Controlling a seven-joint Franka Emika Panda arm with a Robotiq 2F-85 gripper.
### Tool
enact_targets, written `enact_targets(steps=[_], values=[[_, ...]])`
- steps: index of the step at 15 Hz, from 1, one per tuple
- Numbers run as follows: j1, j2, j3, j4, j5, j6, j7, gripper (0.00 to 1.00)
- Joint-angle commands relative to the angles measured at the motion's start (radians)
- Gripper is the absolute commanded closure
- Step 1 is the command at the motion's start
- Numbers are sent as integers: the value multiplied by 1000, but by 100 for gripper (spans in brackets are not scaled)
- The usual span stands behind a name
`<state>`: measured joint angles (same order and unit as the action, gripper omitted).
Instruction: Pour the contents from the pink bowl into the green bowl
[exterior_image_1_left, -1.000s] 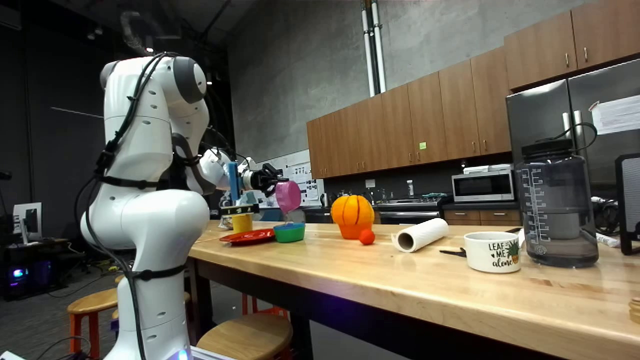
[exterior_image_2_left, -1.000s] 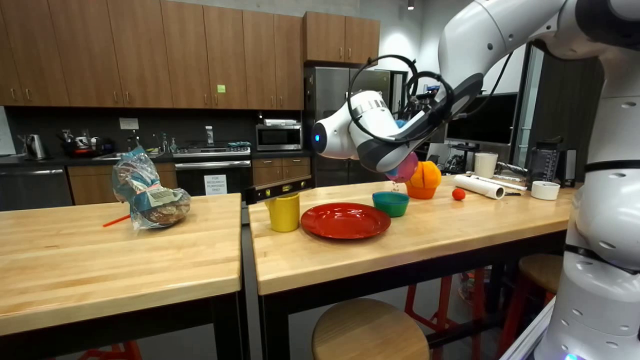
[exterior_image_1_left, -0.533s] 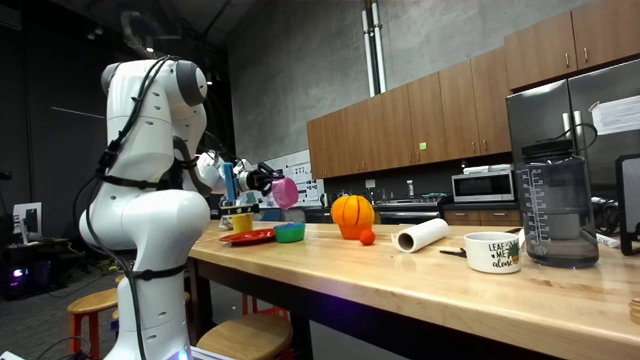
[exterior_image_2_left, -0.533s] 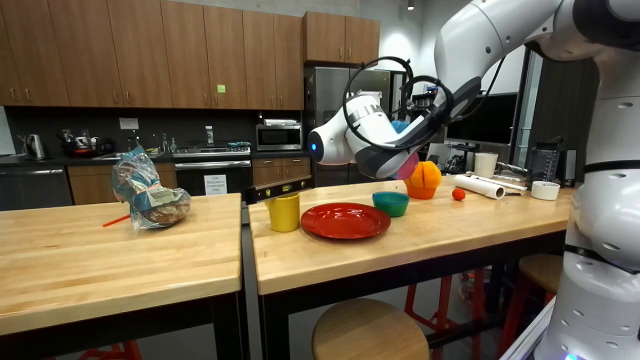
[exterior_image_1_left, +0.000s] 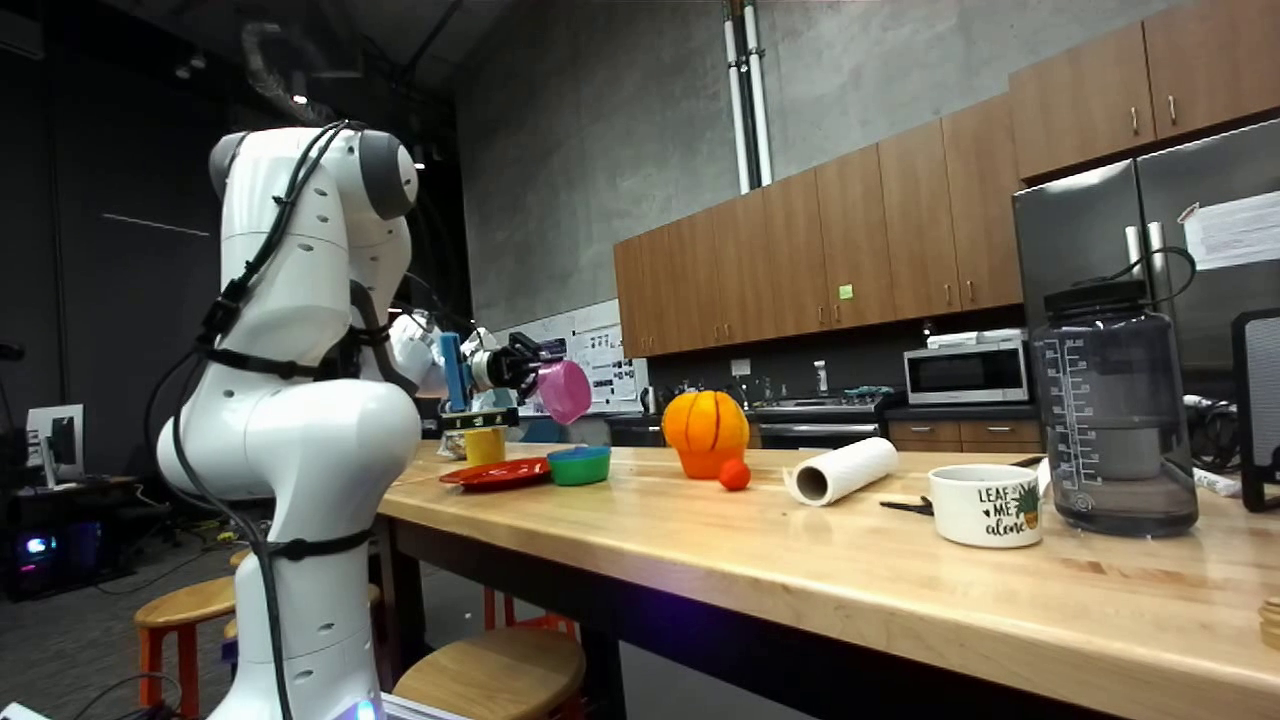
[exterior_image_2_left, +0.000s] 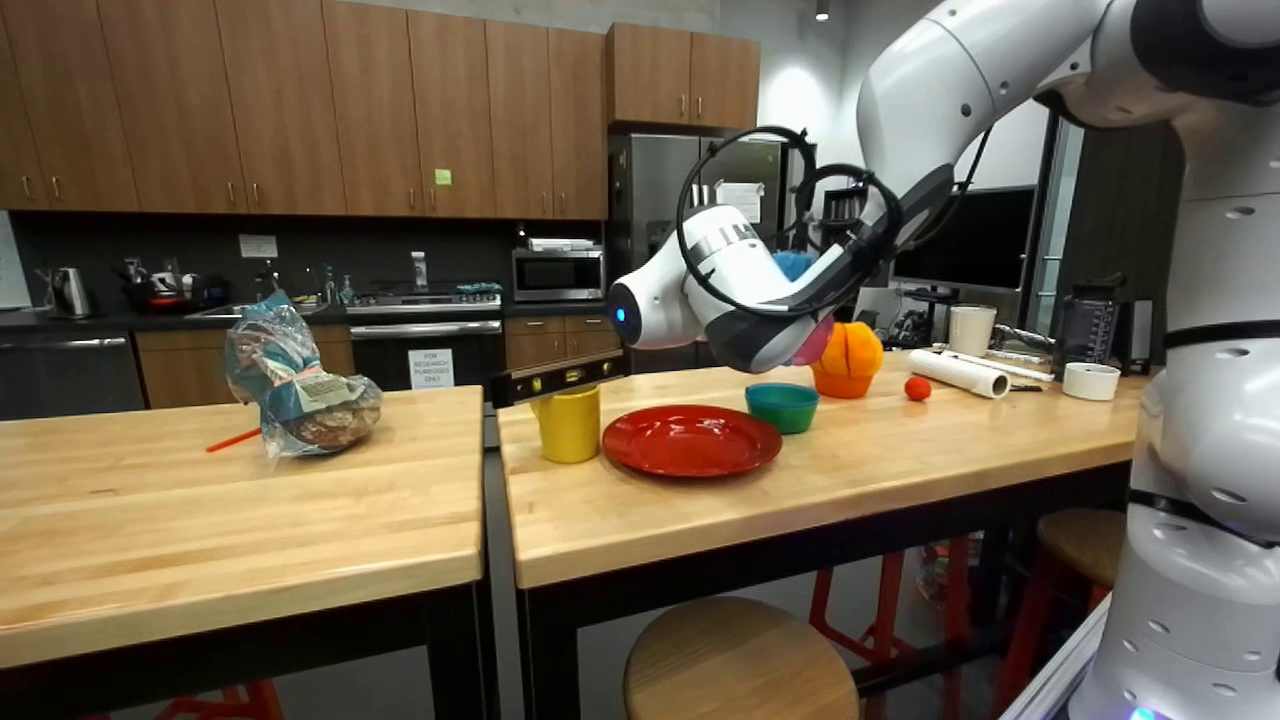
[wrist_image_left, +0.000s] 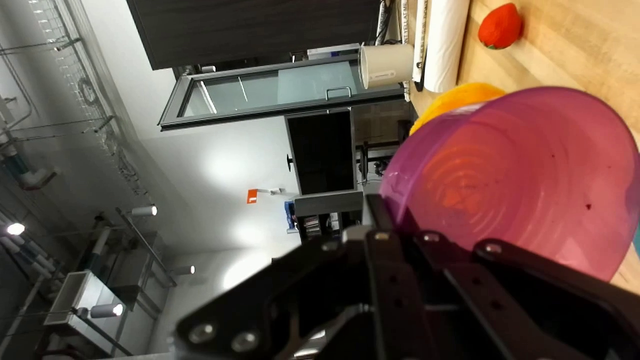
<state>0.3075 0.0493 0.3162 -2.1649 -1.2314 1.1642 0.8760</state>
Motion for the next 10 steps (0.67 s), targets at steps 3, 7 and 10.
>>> enact_targets(steps=[3,7,10], values=[[-17,-23,-19,43,60,48,-25,99],[-44,-78,-46,61,165,133,-69,99],[-74,-148,-79,54,271,214,-89,99]])
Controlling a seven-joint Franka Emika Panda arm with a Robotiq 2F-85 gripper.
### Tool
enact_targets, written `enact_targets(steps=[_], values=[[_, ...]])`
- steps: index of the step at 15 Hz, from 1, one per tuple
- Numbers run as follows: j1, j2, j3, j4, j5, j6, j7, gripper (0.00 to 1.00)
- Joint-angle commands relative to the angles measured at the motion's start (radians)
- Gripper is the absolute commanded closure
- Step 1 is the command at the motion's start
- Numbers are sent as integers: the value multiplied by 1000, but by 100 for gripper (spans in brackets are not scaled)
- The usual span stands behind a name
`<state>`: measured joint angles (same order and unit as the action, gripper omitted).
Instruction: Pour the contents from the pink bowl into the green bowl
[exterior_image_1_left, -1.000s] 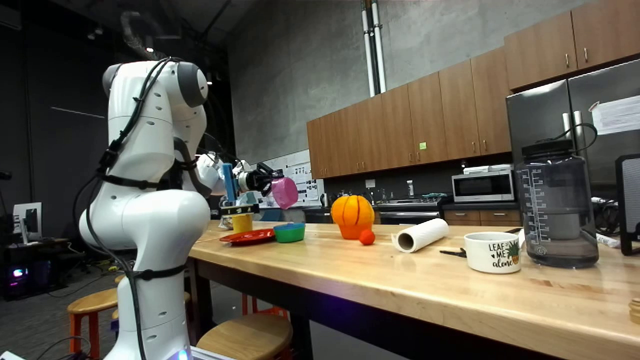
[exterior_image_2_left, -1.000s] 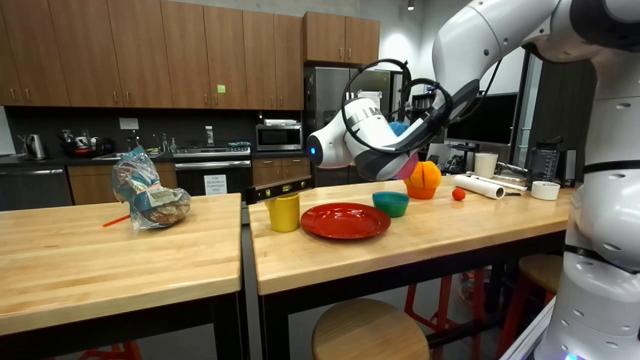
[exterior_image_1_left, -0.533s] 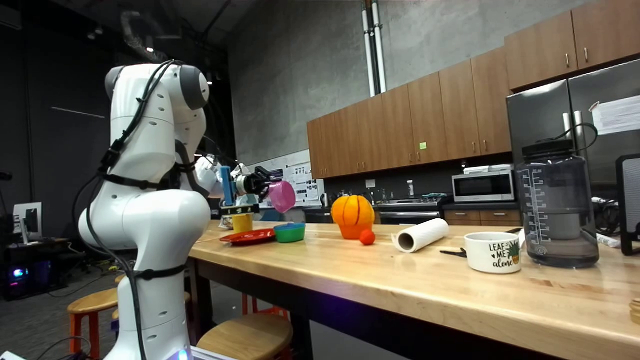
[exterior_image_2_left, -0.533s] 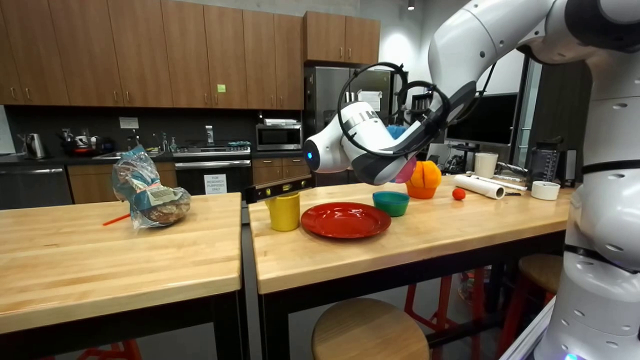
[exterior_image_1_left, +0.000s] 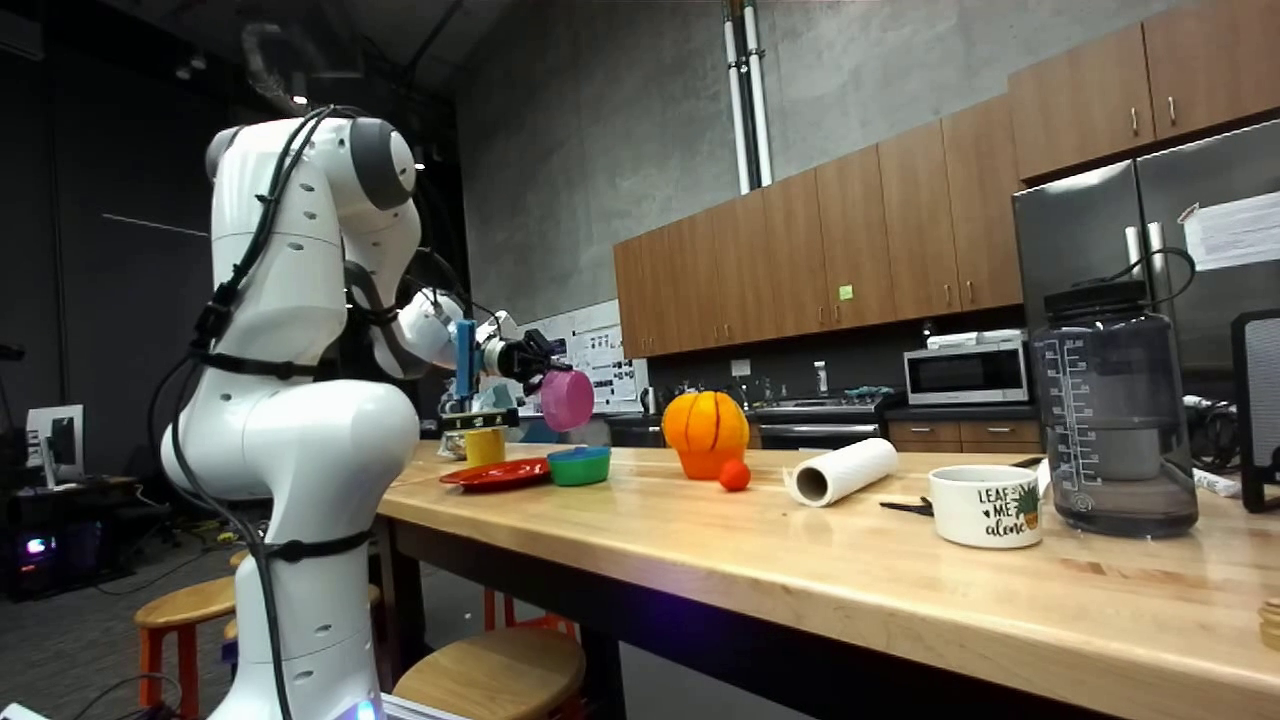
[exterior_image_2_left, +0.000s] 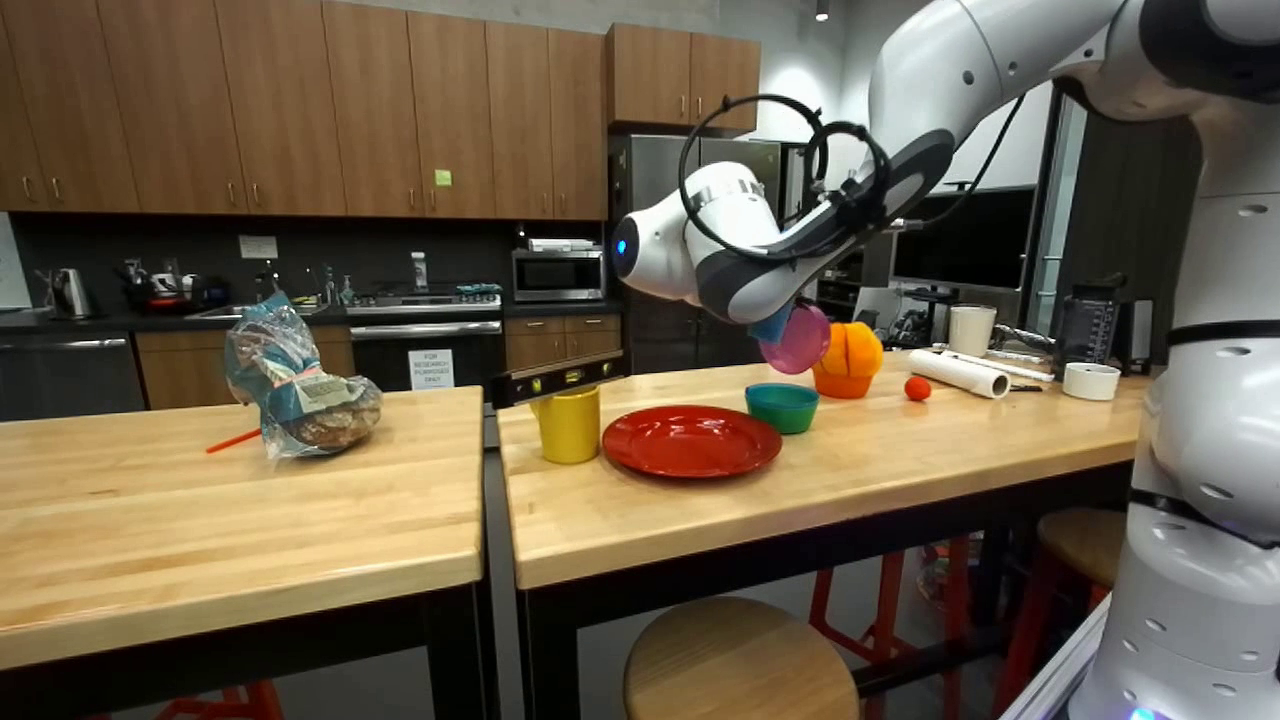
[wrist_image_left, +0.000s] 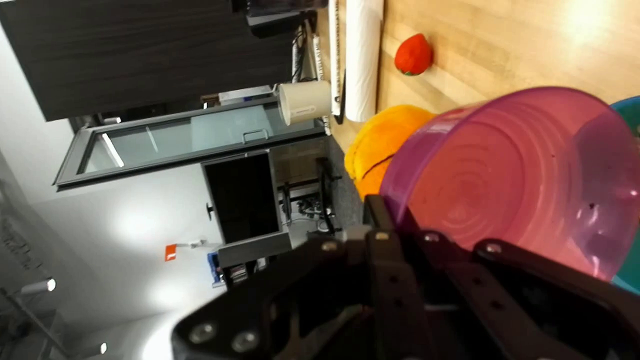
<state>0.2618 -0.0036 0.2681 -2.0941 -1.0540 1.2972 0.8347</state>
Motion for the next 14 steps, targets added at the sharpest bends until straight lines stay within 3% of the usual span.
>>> enact_targets(steps=[1,14], values=[[-39,-123,-44,-23,128,112,-45,99],[-220,-377,-263,-162,663,545,-264,99]])
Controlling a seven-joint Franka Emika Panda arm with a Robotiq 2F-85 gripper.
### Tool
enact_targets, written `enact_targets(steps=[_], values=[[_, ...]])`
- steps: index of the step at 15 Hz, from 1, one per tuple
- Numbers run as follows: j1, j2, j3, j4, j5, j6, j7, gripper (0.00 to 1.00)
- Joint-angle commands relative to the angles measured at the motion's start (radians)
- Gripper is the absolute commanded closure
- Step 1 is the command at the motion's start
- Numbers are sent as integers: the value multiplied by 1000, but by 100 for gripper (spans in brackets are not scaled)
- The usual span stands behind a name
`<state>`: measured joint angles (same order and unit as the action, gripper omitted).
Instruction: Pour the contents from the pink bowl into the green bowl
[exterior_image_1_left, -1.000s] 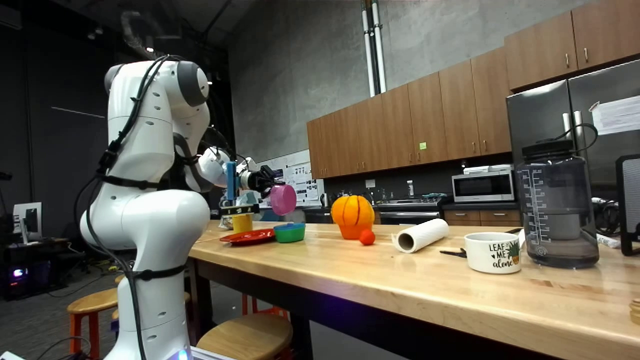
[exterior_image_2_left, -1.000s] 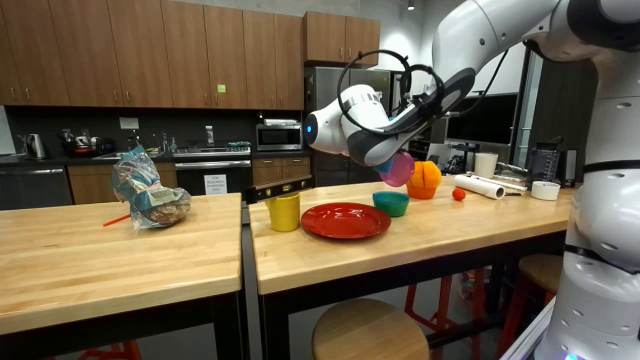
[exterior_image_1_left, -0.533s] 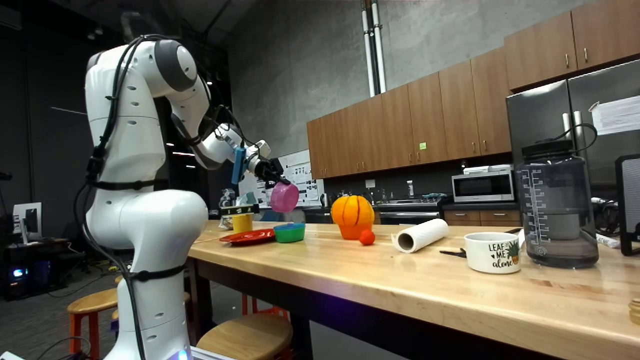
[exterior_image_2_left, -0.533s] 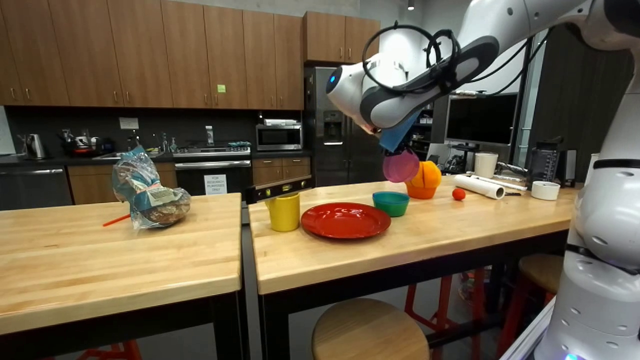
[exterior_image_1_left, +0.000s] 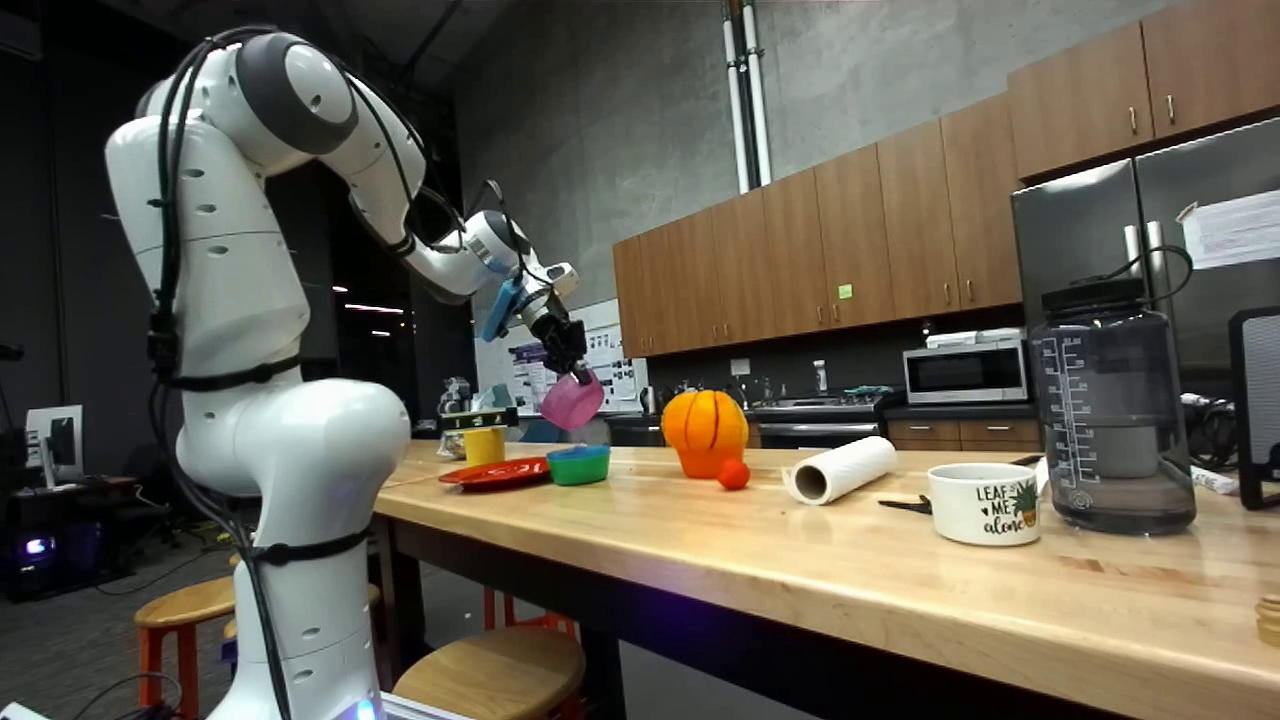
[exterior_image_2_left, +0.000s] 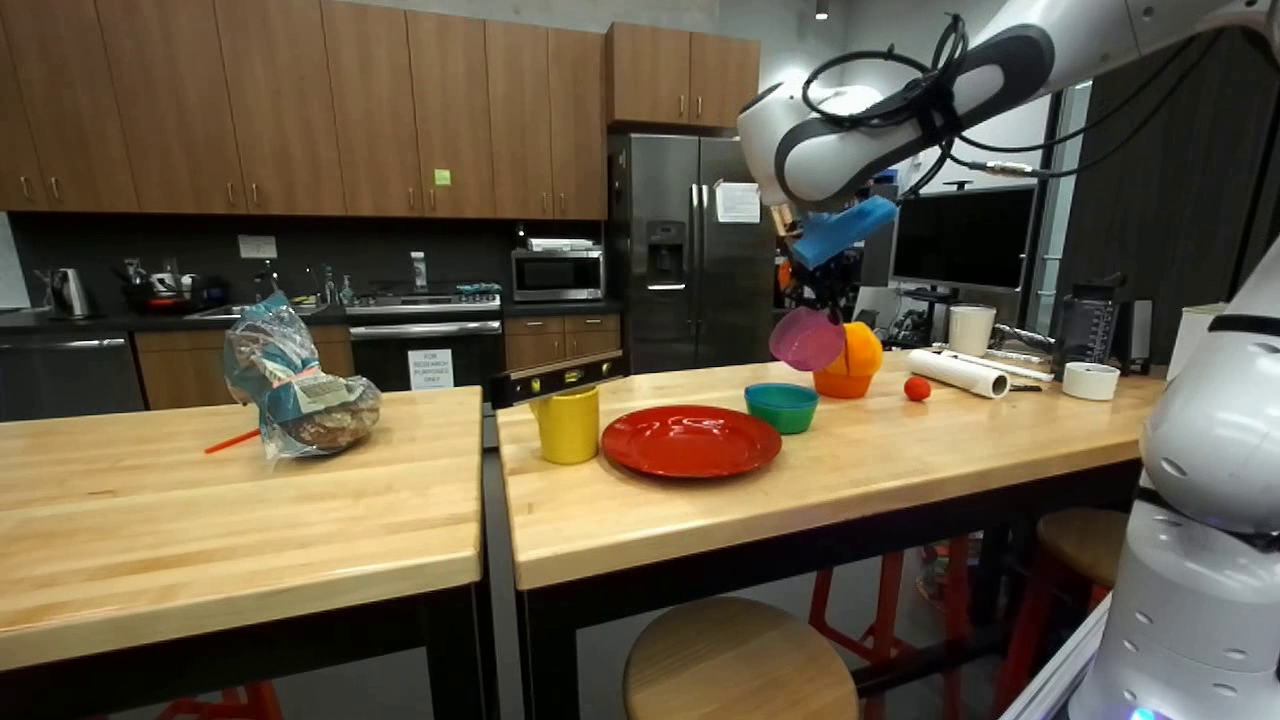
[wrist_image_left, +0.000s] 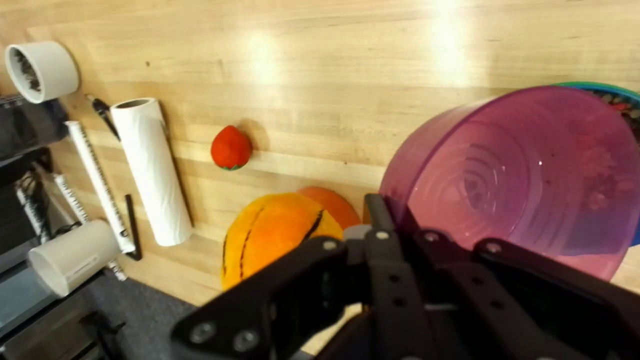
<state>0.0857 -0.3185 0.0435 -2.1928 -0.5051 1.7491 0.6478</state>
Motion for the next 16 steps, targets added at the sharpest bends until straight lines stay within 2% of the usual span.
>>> enact_targets(steps=[1,7,16], values=[[-60,-72,-55,-80,165,125,-104,99],[-153,-95,-123,-148,402,212,-247,99],[-259,-68,-179,-202,522,255,-296,99]])
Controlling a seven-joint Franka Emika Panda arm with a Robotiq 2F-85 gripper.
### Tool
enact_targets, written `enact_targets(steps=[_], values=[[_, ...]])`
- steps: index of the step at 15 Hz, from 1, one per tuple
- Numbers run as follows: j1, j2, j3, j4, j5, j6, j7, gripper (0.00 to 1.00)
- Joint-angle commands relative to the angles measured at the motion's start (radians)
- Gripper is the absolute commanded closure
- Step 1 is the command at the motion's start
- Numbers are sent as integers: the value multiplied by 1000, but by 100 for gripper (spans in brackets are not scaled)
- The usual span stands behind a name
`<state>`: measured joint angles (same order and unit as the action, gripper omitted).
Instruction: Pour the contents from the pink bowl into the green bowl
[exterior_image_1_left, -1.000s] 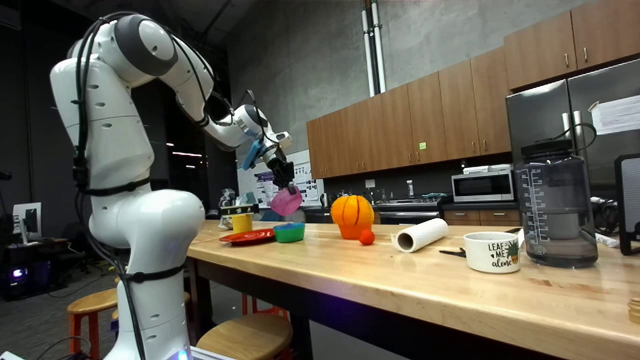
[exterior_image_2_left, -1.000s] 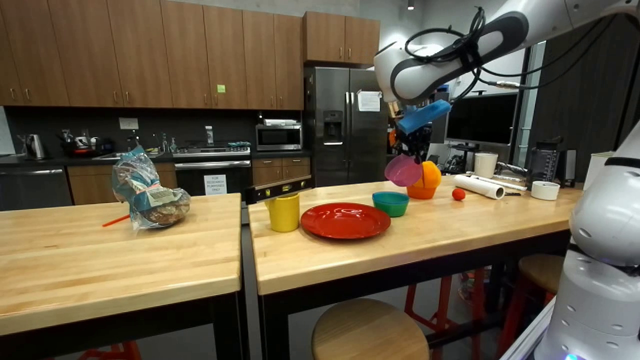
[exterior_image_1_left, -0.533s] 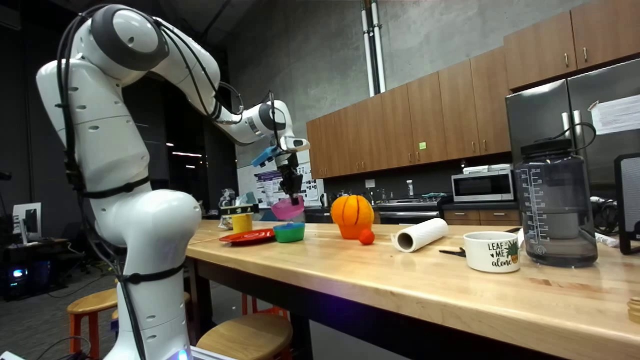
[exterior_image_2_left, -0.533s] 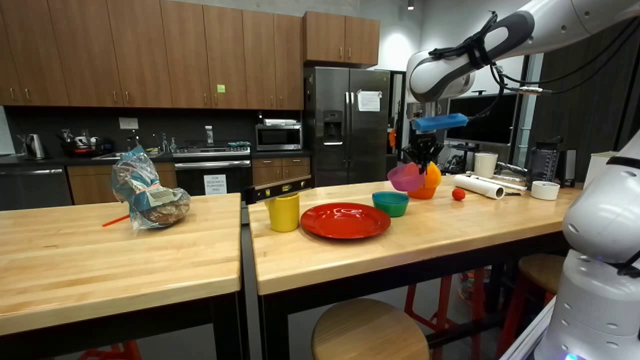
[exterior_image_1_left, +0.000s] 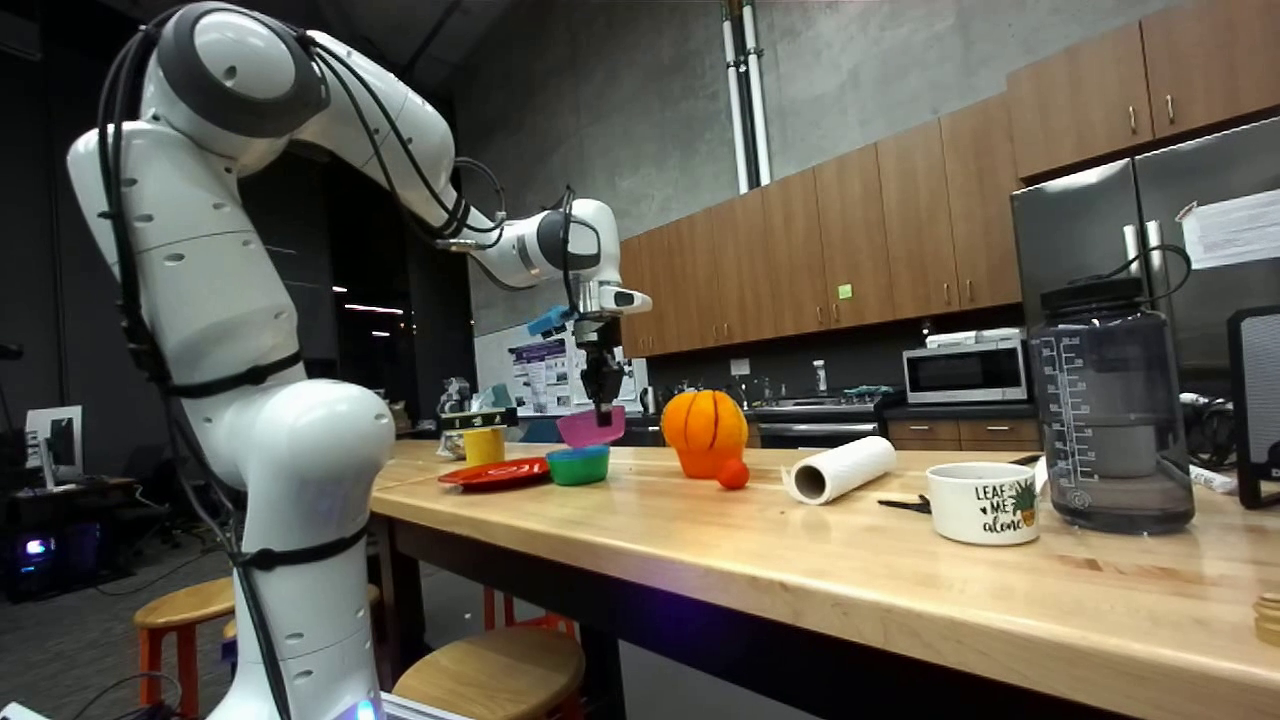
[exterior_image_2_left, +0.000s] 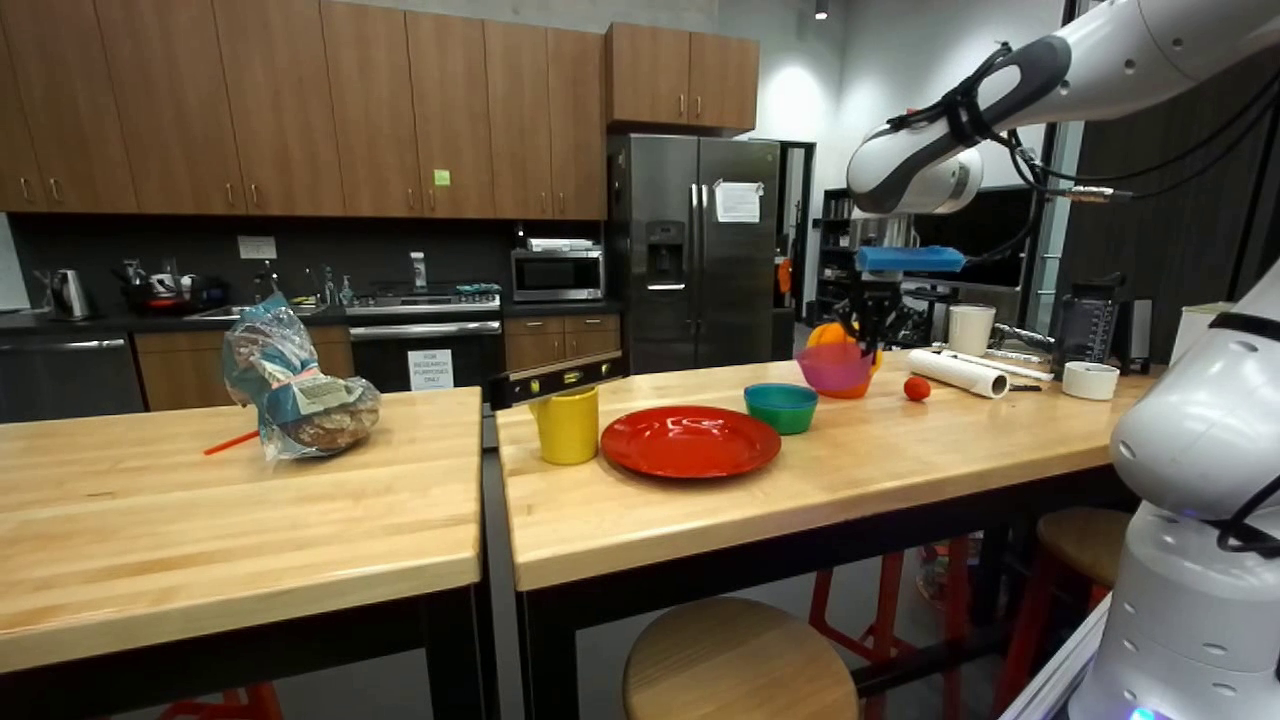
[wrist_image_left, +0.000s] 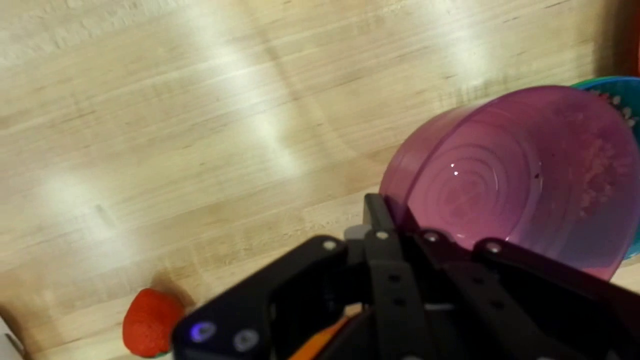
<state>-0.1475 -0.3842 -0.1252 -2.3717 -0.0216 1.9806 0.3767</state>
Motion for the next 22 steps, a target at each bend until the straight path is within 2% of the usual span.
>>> enact_targets(steps=[1,15,16,17,19,22], values=[[-33,1,-12,-29,44,28,-22,99],[-72,65,-18,-74,56,78,3,99],[-73,68,-18,-74,56,78,3,96],[-72,71,-17,-74,55,78,5,73],[-71,73,-17,-74,57,79,5,68],[-69,65,-15,-75,56,78,2,50]])
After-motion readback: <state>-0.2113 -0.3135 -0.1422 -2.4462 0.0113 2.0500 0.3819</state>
